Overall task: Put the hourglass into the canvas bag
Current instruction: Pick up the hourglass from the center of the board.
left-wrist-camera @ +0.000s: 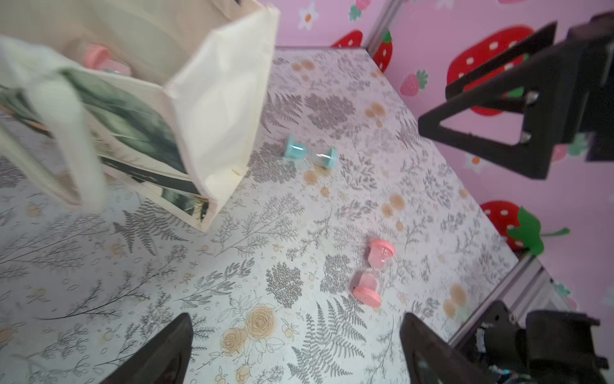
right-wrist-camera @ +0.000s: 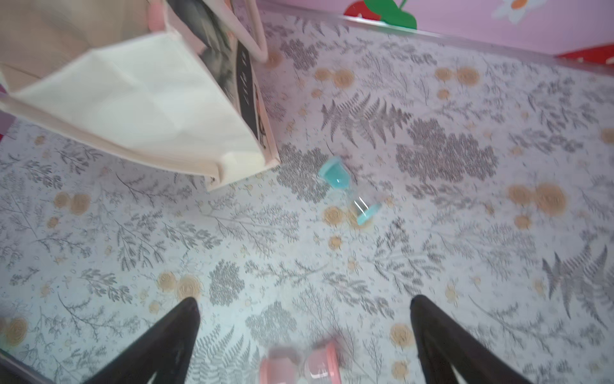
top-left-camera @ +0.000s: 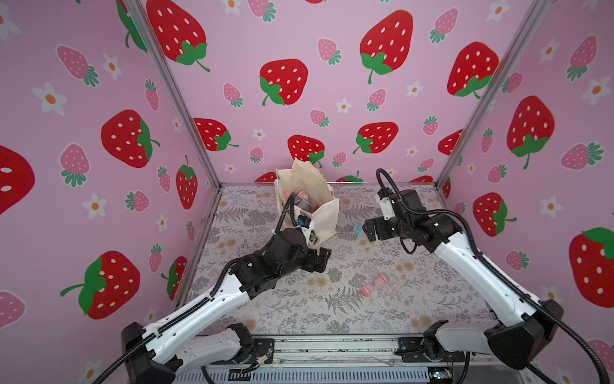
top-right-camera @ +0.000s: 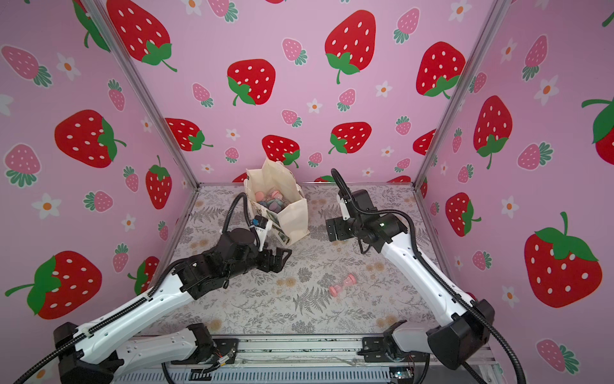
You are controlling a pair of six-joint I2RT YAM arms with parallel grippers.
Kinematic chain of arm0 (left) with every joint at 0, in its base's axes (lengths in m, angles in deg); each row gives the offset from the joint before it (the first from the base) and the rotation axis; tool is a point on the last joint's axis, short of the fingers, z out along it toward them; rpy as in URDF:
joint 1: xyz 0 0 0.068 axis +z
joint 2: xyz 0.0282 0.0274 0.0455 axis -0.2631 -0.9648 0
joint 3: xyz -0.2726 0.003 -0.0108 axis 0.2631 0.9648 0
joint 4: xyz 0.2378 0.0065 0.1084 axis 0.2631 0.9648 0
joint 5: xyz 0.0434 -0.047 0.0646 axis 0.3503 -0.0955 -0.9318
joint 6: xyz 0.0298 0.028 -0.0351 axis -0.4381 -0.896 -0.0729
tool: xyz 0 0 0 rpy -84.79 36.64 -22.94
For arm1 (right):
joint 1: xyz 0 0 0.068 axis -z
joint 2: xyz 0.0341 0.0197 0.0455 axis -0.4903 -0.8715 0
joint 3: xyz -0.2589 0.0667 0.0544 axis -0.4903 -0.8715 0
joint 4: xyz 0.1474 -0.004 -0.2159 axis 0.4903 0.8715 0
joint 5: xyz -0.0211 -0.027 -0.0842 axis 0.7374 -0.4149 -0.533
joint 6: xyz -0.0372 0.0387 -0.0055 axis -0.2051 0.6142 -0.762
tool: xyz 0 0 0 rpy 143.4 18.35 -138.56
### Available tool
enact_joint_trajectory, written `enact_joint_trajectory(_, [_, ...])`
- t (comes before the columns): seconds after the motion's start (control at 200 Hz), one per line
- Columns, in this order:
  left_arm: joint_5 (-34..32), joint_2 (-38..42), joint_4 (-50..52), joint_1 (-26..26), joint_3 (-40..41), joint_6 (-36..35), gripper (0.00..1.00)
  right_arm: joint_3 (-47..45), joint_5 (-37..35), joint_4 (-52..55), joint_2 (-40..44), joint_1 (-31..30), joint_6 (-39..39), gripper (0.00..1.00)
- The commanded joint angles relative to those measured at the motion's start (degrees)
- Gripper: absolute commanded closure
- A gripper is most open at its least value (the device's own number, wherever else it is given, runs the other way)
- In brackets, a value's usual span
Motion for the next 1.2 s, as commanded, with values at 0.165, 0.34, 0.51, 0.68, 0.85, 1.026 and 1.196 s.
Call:
enact_joint_trajectory(0.165, [7.66,-15.31,-12.40,-10.06,1.66,-8.62,0.05,-12.78,1.14,9.45,11.20,5.89,5.62,0.01])
enact_joint_trajectory(0.34, [9.16,-25.02,-18.42,-13.90,0.19,-12.56,0.06,-18.64,3.20,9.79,14.46,8.51,7.26,0.01])
enact_joint_trajectory(0.51, [8.20,-33.02,-22.97,-15.11,-2.02,-14.00,0.07,-22.72,6.50,7.66,15.36,10.28,8.14,0.01])
enact_joint_trajectory(0.68, [4.58,-39.11,-25.63,-15.83,-4.66,-15.01,0.10,-24.37,7.03,6.19,14.83,11.13,8.07,0.01])
enact_joint_trajectory(0.85, [1.65,-43.38,-25.65,-16.67,-7.26,-16.32,0.14,-25.53,8.68,5.06,14.63,13.28,7.62,0.01])
enact_joint_trajectory(1.026, [0.26,-46.74,-25.27,-17.10,-8.78,-17.03,0.20,-26.07,9.60,4.60,14.76,14.61,7.14,0.01])
enact_joint_trajectory(1.196, [-0.18,-48.60,-27.10,-17.19,-7.98,-17.12,0.27,-26.42,10.14,4.35,14.83,15.21,6.92,0.01])
